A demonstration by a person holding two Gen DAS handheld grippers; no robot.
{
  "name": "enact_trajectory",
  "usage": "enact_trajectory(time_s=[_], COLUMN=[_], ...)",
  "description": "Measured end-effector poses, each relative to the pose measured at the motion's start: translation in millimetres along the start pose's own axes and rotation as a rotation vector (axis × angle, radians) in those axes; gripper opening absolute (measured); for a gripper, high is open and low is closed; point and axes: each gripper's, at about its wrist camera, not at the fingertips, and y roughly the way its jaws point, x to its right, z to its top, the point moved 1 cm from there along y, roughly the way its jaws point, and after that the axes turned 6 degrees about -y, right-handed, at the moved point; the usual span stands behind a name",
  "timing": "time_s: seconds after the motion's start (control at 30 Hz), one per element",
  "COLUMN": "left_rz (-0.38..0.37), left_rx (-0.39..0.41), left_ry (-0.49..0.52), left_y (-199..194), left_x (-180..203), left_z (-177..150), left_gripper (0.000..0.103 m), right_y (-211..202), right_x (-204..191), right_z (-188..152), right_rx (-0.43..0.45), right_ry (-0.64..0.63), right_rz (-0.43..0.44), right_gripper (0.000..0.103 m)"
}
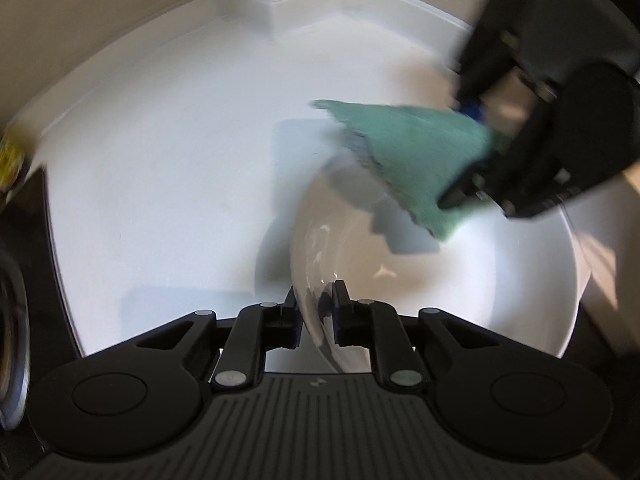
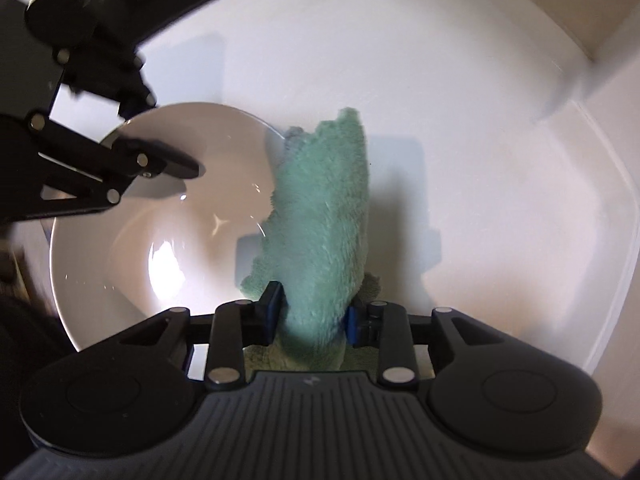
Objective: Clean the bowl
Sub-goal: 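Sweep the towel across the bowl's inner wall with the right gripper while the left gripper holds the rim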
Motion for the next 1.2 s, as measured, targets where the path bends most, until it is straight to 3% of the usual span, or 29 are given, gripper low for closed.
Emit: enact_trajectory(time_s=[0.13,0.27,0.4,0.5,0.63,0.67,0.73,0.87,0.93,1.07,1.2], left_rz=[-0.008,-0.005,0.016,0.055,0.071,0.062,0.049,0.028,0.024,0.015,-0.003], left_rx=[-0.007,-0.01,-0.006,-0.018,0.005,0.011,0.011,-0.005,-0.007,-0.015,-0.024], left_ry=[0.038,0.033,-0.093,-0.23,-0.342,-0.338,-0.302,-0.154,-0.085,0.002,0.011], left_y=[-2.6,-7.3,-11.6,-17.7,-25.9,-26.2,-32.2,-26.4,-29.5,-32.6,-33.7], left_x=[7.5,15.9,13.1,11.4,21.2,23.0,23.0,33.6,41.2,48.1,48.7], left_z=[-1.2,-3.0,-5.1,-9.0,-17.0,-17.4,-18.2,3.2,3.5,-1.2,-1.8], left_gripper=[0.016,0.017,0.018,0.024,0.022,0.013,0.013,0.013,0.013,0.014,0.015], right_y=[6.4,10.2,10.5,9.9,22.1,22.1,26.9,10.5,12.3,16.6,26.6], right_x=[-7.1,-9.6,3.0,11.1,-2.4,-9.1,-16.2,-13.2,-8.1,-15.1,-24.1], right_z=[26.9,43.1,45.6,35.5,37.9,31.3,31.9,13.4,19.7,45.0,72.0], right_rx=[-0.018,-0.008,0.048,0.095,0.151,0.165,0.154,0.092,0.053,0.01,0.005], right_ry=[-0.162,-0.216,-0.059,0.093,0.244,0.279,0.259,0.147,0.073,-0.138,-0.278], right_rz=[-0.046,-0.038,-0.01,0.015,-0.038,-0.076,-0.095,-0.026,0.01,-0.019,-0.033], right_gripper=[0.03,0.03,0.028,0.026,0.026,0.026,0.026,0.027,0.028,0.03,0.03])
